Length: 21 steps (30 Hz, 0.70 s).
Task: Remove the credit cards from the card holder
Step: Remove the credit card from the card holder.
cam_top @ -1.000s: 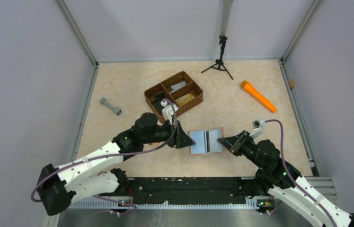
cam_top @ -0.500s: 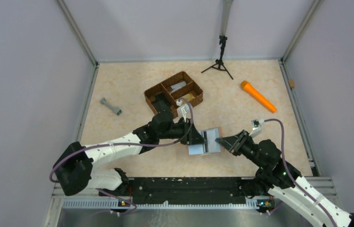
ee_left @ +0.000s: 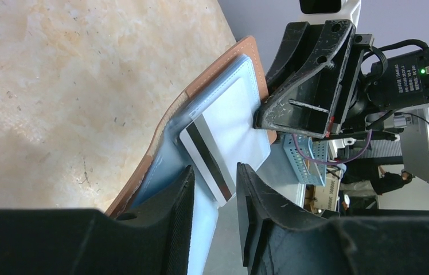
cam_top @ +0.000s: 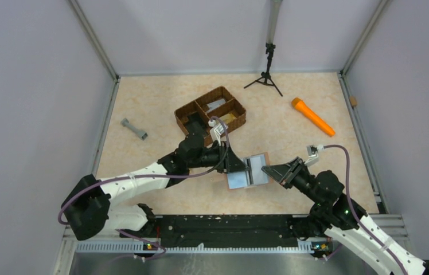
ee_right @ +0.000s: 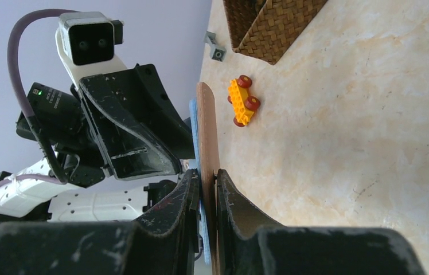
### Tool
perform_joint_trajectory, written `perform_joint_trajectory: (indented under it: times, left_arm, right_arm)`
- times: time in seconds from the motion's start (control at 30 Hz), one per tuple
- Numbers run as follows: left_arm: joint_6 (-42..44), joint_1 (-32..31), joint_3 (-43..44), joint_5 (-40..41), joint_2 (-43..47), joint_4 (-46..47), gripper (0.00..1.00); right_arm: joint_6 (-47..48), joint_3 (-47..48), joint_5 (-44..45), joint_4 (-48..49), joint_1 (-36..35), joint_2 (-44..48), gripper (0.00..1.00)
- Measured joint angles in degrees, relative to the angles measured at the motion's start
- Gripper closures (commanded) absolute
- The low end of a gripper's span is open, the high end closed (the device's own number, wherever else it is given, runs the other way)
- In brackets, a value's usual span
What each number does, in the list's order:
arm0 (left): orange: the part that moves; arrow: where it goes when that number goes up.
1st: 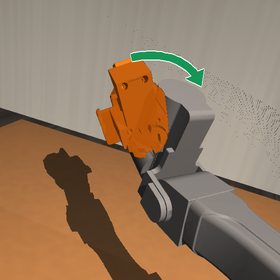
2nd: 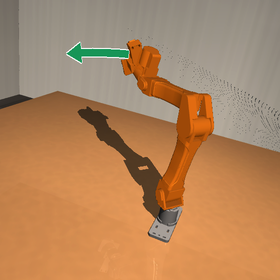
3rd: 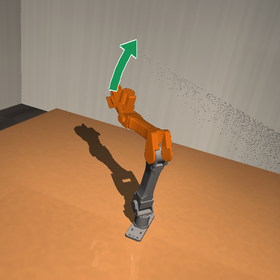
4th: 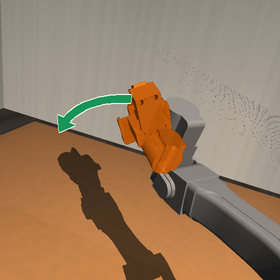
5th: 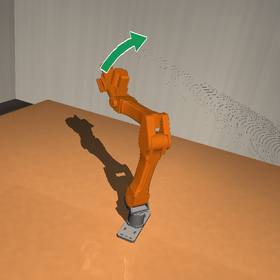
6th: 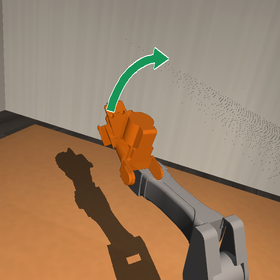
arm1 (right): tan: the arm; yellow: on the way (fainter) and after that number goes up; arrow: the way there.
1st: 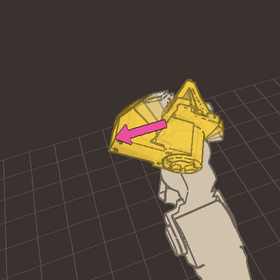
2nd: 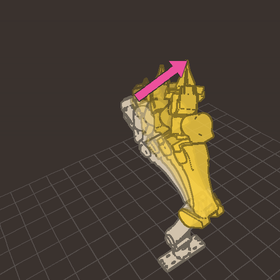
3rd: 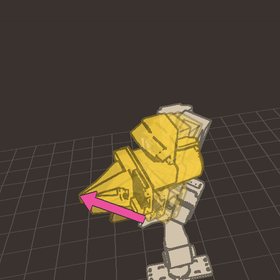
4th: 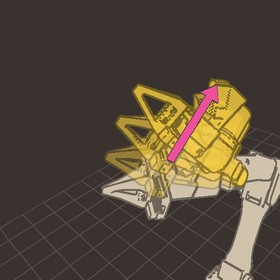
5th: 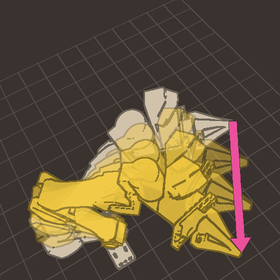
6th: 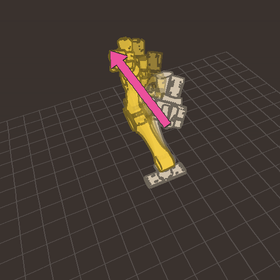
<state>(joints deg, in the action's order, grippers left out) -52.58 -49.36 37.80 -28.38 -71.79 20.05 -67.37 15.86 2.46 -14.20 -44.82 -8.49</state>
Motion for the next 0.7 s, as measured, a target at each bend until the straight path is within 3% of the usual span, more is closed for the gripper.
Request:
perform_joint_trajectory:
  times: [0.2,0.7]
  left_arm:
    - [-0.11,0.00,0.00,0.00,0.92,-0.81,0.58]
    - [-4.57,0.00,-1.97,-2.38,0.02,5.18,0.64]
  right_arm:
    - [-0.42,0.00,0.00,0.04,0.00,0.13,1.00]
    - [-5.42,-1.88,-0.09,3.98,0.00,0.92,1.00]
